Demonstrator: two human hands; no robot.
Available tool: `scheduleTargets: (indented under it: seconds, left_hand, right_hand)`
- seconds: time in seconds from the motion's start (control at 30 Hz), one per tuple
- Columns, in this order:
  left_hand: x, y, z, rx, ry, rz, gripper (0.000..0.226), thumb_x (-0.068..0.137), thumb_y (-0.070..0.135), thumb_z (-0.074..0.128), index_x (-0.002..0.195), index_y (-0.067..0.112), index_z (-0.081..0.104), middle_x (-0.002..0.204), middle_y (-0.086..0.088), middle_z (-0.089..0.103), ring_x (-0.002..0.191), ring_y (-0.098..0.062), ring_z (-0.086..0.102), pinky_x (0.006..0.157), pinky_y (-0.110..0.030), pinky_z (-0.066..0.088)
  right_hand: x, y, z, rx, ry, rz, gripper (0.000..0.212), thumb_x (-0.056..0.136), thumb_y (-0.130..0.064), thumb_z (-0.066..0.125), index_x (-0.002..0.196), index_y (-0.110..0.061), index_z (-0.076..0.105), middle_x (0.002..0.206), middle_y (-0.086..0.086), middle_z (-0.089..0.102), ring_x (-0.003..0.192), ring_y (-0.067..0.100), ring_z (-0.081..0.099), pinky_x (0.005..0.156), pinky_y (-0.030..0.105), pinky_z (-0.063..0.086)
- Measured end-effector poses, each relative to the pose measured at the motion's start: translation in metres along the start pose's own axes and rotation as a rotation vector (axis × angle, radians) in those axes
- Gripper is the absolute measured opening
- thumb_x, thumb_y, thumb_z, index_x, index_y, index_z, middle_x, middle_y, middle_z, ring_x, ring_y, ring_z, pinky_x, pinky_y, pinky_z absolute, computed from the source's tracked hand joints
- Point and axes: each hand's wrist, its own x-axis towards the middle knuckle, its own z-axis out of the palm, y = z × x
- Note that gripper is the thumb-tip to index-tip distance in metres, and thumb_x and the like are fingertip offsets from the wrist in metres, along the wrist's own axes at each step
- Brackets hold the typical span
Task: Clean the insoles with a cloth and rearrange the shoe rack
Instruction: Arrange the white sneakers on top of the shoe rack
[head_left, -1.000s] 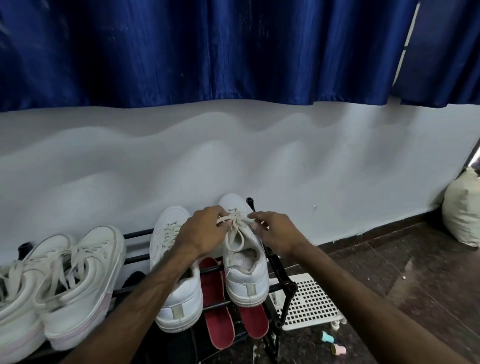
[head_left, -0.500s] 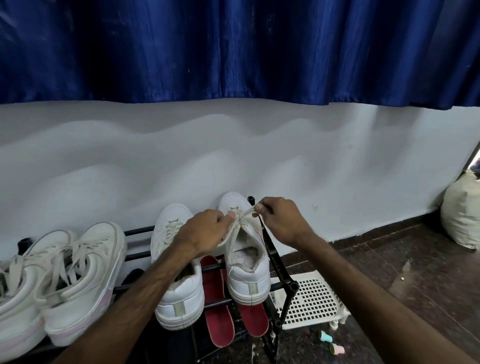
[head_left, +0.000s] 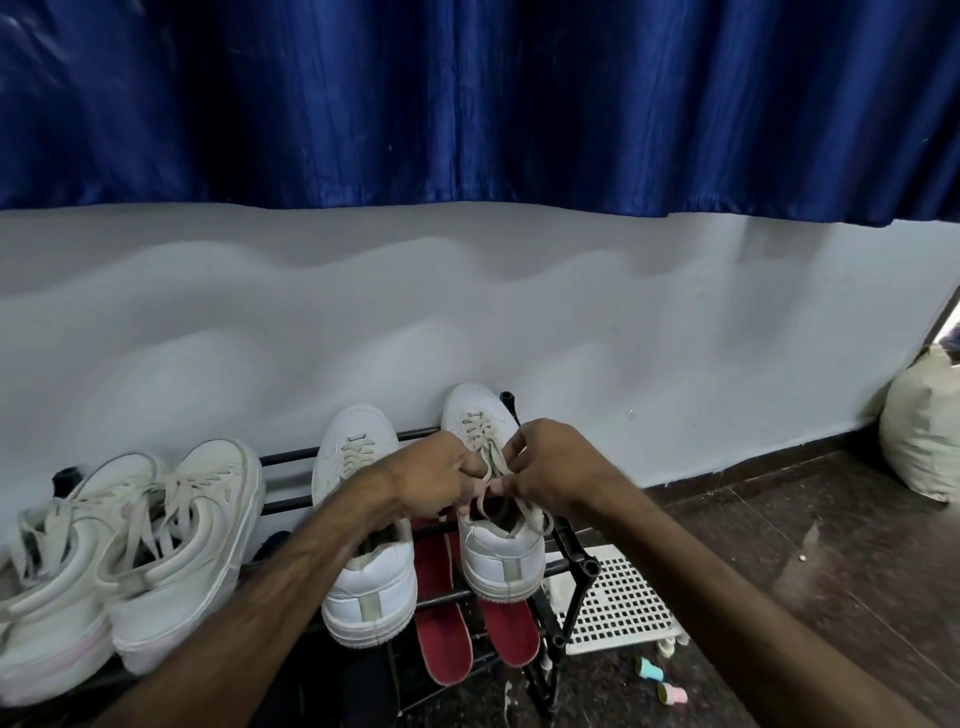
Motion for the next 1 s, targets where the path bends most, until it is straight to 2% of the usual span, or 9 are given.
scheduleTargets:
  seconds: [0.17,0.37,0.43,0.57,0.67,0.73,0.87,0.93,1.0]
  left_hand:
    - [-0.003,0.011,0.012,-0.004,0.280,0.040,0.007,0.084,0.014,0.074,0.082,0.019,0.077,0.048,0.008,0.063,0.048,-0.014,0.065,0.061,-0.023,0.053]
    - [-0.001,0.016,0.029,0.441,0.554,-0.057,0.017,0.081,0.039,0.074,0.074,0.023,0.070,0.069,0.005,0.070,0.068,-0.016,0.067,0.066,-0.027,0.051]
    - [-0.002,0.017,0.028,0.530,0.467,-0.033,0.016,0.084,0.039,0.071,0.080,0.024,0.073,0.076,0.002,0.071,0.071,-0.018,0.066,0.067,-0.029,0.050]
    - [-0.012,0.015,0.019,0.417,0.170,-0.004,0.010,0.088,0.032,0.070,0.095,0.031,0.078,0.082,0.008,0.075,0.048,-0.007,0.063,0.062,-0.020,0.049]
    - [-0.013,0.009,0.014,0.462,0.303,0.046,0.008,0.080,0.035,0.078,0.088,0.032,0.077,0.083,0.014,0.074,0.075,-0.005,0.068,0.069,-0.023,0.048]
    - [-0.012,0.005,0.015,0.437,0.336,0.078,0.011,0.076,0.035,0.081,0.084,0.030,0.075,0.078,0.016,0.073,0.075,-0.003,0.068,0.068,-0.022,0.050]
    - [-0.011,-0.005,0.012,0.182,0.158,0.114,0.008,0.084,0.019,0.075,0.087,0.026,0.077,0.072,0.014,0.074,0.047,-0.014,0.064,0.044,-0.020,0.048]
    - [-0.014,-0.007,0.005,0.125,0.099,0.127,0.014,0.087,0.013,0.071,0.090,0.024,0.078,0.075,0.010,0.075,0.050,-0.014,0.063,0.044,-0.022,0.048]
    - [-0.017,-0.010,0.002,0.110,0.061,0.141,0.019,0.088,0.009,0.068,0.093,0.025,0.078,0.084,0.007,0.076,0.059,-0.009,0.065,0.045,-0.022,0.048]
  right_hand:
    - [0.002,0.001,0.000,0.143,0.109,-0.029,0.021,0.078,-0.012,0.080,0.083,-0.009,0.060,0.063,0.009,0.070,0.050,0.016,0.067,0.050,0.023,0.050]
    - [0.007,0.002,0.008,-0.057,0.068,-0.074,0.017,0.082,-0.011,0.073,0.071,-0.005,0.061,0.073,0.010,0.067,0.070,0.029,0.065,0.067,0.037,0.055]
    - [0.004,0.000,0.002,-0.209,-0.073,-0.117,0.024,0.083,-0.009,0.066,0.062,-0.011,0.055,0.064,0.005,0.056,0.068,0.025,0.052,0.060,0.032,0.045]
    - [-0.004,-0.003,-0.003,-0.398,-0.122,-0.175,0.009,0.079,-0.010,0.066,0.082,-0.013,0.074,0.071,0.006,0.062,0.071,0.022,0.056,0.063,0.031,0.047]
    - [-0.007,-0.008,0.000,-0.523,0.010,-0.150,0.015,0.077,-0.023,0.073,0.093,-0.022,0.075,0.094,0.004,0.065,0.085,0.027,0.065,0.067,0.029,0.047]
    - [-0.007,-0.008,0.007,-0.564,0.100,-0.150,0.016,0.082,-0.027,0.068,0.096,-0.020,0.072,0.102,0.006,0.064,0.090,0.030,0.065,0.070,0.031,0.048]
    - [0.001,-0.003,0.015,-0.448,0.048,-0.128,0.016,0.076,-0.023,0.072,0.092,-0.026,0.075,0.092,0.003,0.068,0.085,0.025,0.067,0.067,0.029,0.049]
    - [0.003,0.002,0.007,-0.281,-0.062,-0.131,0.015,0.074,-0.015,0.074,0.085,-0.025,0.078,0.079,-0.003,0.071,0.079,0.016,0.069,0.070,0.028,0.055]
    - [0.002,0.003,-0.008,-0.114,-0.014,-0.148,0.017,0.076,-0.005,0.071,0.082,-0.019,0.079,0.072,-0.004,0.074,0.067,0.004,0.069,0.070,0.023,0.057]
